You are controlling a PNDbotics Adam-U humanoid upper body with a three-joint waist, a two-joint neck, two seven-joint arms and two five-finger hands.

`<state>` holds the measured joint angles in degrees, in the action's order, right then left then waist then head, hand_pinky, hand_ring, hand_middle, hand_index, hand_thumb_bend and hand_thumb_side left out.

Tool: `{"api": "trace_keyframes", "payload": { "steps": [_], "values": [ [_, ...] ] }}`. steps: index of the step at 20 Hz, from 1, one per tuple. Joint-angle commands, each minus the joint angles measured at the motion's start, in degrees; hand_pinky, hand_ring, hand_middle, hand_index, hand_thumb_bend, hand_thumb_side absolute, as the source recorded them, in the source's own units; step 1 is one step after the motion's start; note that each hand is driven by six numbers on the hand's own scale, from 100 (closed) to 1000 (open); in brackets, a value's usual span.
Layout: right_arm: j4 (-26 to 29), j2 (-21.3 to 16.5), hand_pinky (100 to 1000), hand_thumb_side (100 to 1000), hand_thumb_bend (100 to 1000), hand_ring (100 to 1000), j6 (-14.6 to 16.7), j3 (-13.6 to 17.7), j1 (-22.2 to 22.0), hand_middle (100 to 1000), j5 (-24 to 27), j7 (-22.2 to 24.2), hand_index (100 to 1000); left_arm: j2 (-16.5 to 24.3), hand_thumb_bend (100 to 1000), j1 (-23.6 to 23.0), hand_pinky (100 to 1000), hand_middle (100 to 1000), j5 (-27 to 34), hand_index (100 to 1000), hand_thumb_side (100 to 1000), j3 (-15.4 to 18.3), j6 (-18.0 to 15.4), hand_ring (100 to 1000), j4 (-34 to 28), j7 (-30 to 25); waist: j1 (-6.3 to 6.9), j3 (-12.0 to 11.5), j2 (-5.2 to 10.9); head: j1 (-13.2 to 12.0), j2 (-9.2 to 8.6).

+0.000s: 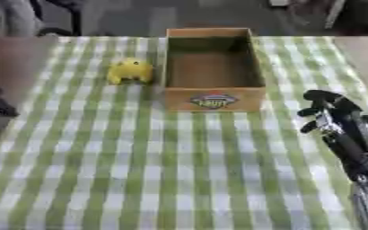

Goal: Pick up objects on the table and place them in the box.

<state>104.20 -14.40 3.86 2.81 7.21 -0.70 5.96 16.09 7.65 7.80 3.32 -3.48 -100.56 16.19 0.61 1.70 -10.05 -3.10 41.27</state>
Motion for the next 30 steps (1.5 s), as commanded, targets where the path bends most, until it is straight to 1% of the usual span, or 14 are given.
{"api": "trace_keyframes", "payload": {
  "steps": [1,13,17,19,23,25,26,27,30],
  "values": [
    [1.08,-0.77,469,617,100,646,-0.11,0.33,0.5,746,-0.03,-0.07,789,0.91,175,0.43,496,417,0.18,591,616,0.51,-0.12,460,-1.26,0.05,0.1,0.05,0.57,-0.07,0.09],
    [1.07,-0.77,469,617,100,646,-0.14,0.35,0.49,746,0.01,-0.07,789,1.1,175,0.45,496,418,0.15,591,613,0.56,-0.09,461,-1.28,0.06,0.17,0.11,0.59,-0.04,0.08],
    [1.05,-0.81,469,618,100,646,-0.15,0.32,0.45,746,-0.01,-0.04,789,3.05,161,1.23,495,417,-0.49,592,597,0.55,0.45,461,-1.29,0.0,0.22,0.26,0.63,-0.06,0.05],
    [1.05,-0.88,469,617,100,646,-0.13,0.27,0.43,746,-0.03,0.0,789,5.12,156,2.05,494,417,-1.18,592,589,0.38,1.09,461,-1.24,-0.21,0.25,0.39,0.66,-0.11,0.04],
    [0.99,-1.01,469,617,100,646,-0.15,0.11,0.45,746,-0.03,0.14,789,12.25,145,6.21,496,430,-3.77,601,528,-0.61,3.71,470,0.38,-1.78,0.49,0.83,0.78,-0.41,-0.01],
    [0.99,-1.01,469,617,100,646,-0.12,-0.01,0.52,746,-0.02,0.3,789,15.97,146,9.3,499,438,-5.56,607,515,-1.25,5.15,476,2.15,-3.32,0.53,1.19,0.78,-0.48,-0.17],
    [0.98,-1.08,469,616,100,646,-0.12,-0.06,0.53,745,-0.05,0.36,789,18.13,152,11.32,507,449,-6.74,615,477,-1.65,5.92,487,3.38,-4.22,0.56,1.44,0.78,-0.59,-0.24],
    [0.98,-1.11,469,616,100,646,-0.1,-0.1,0.53,745,-0.05,0.4,789,19.84,152,13.18,507,449,-8.12,615,477,-2.02,6.64,487,4.75,-5.14,0.57,1.61,0.77,-0.66,-0.31],
    [0.94,-1.25,469,618,100,646,-0.08,-0.31,0.53,745,-0.02,0.58,789,25.9,191,20.85,526,469,-14.05,635,377,-4.6,8.55,502,10.46,-9.46,0.85,2.48,0.8,-0.99,-0.45]
  ]
}}
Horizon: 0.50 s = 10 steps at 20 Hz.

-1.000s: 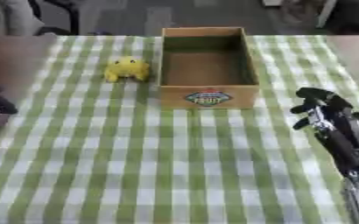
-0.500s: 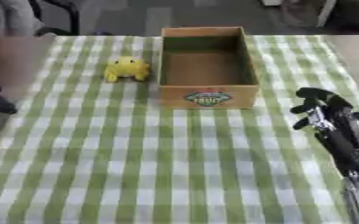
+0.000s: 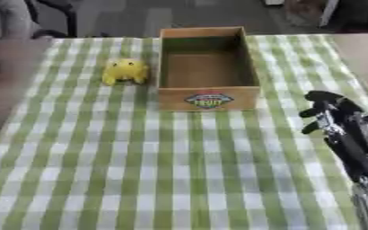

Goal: Pick up objects on the table and place them in the box.

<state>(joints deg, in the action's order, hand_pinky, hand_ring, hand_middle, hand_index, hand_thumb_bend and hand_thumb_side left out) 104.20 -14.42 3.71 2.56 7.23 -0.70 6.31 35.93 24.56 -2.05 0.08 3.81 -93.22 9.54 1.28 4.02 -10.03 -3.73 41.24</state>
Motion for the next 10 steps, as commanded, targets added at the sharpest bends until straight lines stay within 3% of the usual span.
{"api": "trace_keyframes", "payload": {
  "steps": [1,5,10],
  "values": [
    [0.91,-1.27,469,619,100,646,0.06,-0.14,0.47,743,-0.01,0.32,789,7.22,202,6.43,530,473,-6.96,638,363,-2.27,1.42,504,5.15,-4.1,0.25,0.32,0.81,-0.34,-0.4],
    [0.82,-1.58,469,617,100,646,0.07,-0.57,0.45,743,-0.06,0.79,789,8.34,295,16.8,563,502,-18.72,661,273,-7.03,-0.57,526,14.05,-10.47,0.71,1.09,1.01,-0.83,-0.2],
    [0.73,-2.04,469,619,100,646,0.14,-0.95,0.26,741,-0.13,1.15,789,4.47,355,26.5,593,526,-31.04,676,251,-8.83,-5.05,549,25.22,-15.34,1.15,2.47,1.17,-1.5,-0.19]
  ]
}}
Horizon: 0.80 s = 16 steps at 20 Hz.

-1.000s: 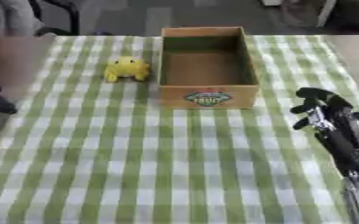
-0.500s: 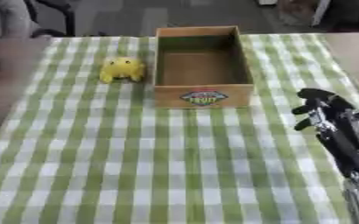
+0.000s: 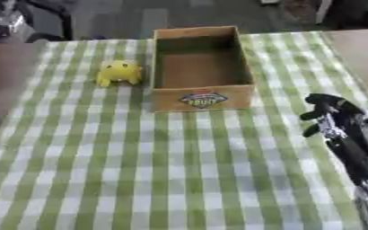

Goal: Pick up objects on the table and place them in the box.

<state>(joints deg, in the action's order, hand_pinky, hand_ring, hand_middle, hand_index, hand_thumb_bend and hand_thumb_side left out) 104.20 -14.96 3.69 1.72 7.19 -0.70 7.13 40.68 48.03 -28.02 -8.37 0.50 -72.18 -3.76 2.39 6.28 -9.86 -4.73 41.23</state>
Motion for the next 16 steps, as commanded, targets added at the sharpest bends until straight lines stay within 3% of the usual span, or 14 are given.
{"api": "trace_keyframes", "payload": {
  "steps": [1,8,11,16],
  "values": [
    [0.7,-1.56,469,620,100,646,0.16,-0.21,0.26,741,-0.16,0.43,789,-1.21,360,4.51,595,528,-7.11,677,247,-0.36,-2.56,550,6.39,-2.64,0.14,0.49,1.02,-0.66,-0.24],
    [0.67,-1.81,468,627,100,646,0.17,-1.14,0.78,741,-0.23,1.4,789,-8.15,448,10.75,652,589,-20.33,707,210,1.41,-5.67,601,19.64,-4.65,1.04,3.43,0.69,-2.52,-0.71],
    [0.72,-1.79,468,629,100,646,0.16,-1.42,1.23,741,-0.24,1.71,789,-10.29,509,11.97,678,616,-23.99,726,240,2.53,-6.21,634,23.57,-5.69,1.35,4.89,0.2,-3.15,-1.11],
    [0.82,-1.55,468,636,100,646,0.12,-1.68,1.76,740,-0.31,2.08,789,-11.94,568,12.81,698,640,-27.59,739,188,4.35,-6.32,661,27.4,-7.62,1.68,7.04,-0.65,-3.8,-1.66]
  ]
}}
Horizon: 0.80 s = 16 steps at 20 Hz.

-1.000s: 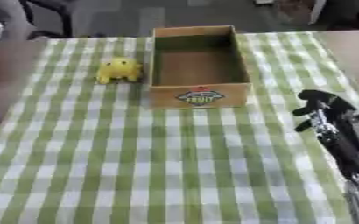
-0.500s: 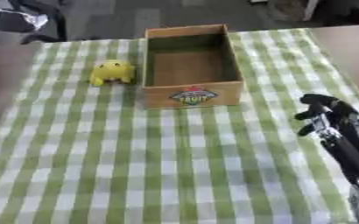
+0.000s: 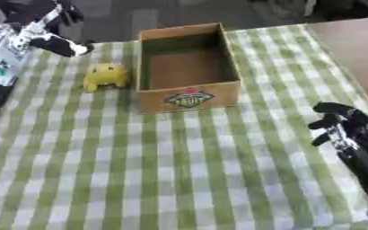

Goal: Pick up objects on the table and place them in the box.

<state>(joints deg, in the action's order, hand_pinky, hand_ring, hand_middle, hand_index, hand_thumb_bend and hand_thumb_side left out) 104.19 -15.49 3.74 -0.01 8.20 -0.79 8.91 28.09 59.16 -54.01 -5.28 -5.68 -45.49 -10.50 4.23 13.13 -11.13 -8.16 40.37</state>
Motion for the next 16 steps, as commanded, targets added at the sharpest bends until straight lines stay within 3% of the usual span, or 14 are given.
{"api": "trace_keyframes", "payload": {
  "steps": [1,4,16],
  "values": [
    [0.85,-0.98,468,637,100,646,0.06,0.06,0.79,740,-0.28,0.31,789,0.57,576,1.63,699,643,-2.08,739,160,1.45,-0.14,664,0.92,-1.15,-0.1,0.5,0.44,-0.4,-0.87],
    [0.89,-0.9,468,639,100,645,0.01,0.13,0.88,740,-0.42,0.27,789,0.34,589,1.38,704,649,-2.62,739,110,1.76,-0.49,673,1.28,-2.04,0.06,0.98,0.12,-0.35,-0.93],
    [1.0,-0.7,467,646,100,645,-0.07,0.17,1.16,739,-0.59,0.38,789,0.03,583,0.45,706,657,-0.87,751,109,2.13,-0.96,672,2.97,-7.64,0.4,1.6,-0.59,-0.23,-1.02]
  ]
}}
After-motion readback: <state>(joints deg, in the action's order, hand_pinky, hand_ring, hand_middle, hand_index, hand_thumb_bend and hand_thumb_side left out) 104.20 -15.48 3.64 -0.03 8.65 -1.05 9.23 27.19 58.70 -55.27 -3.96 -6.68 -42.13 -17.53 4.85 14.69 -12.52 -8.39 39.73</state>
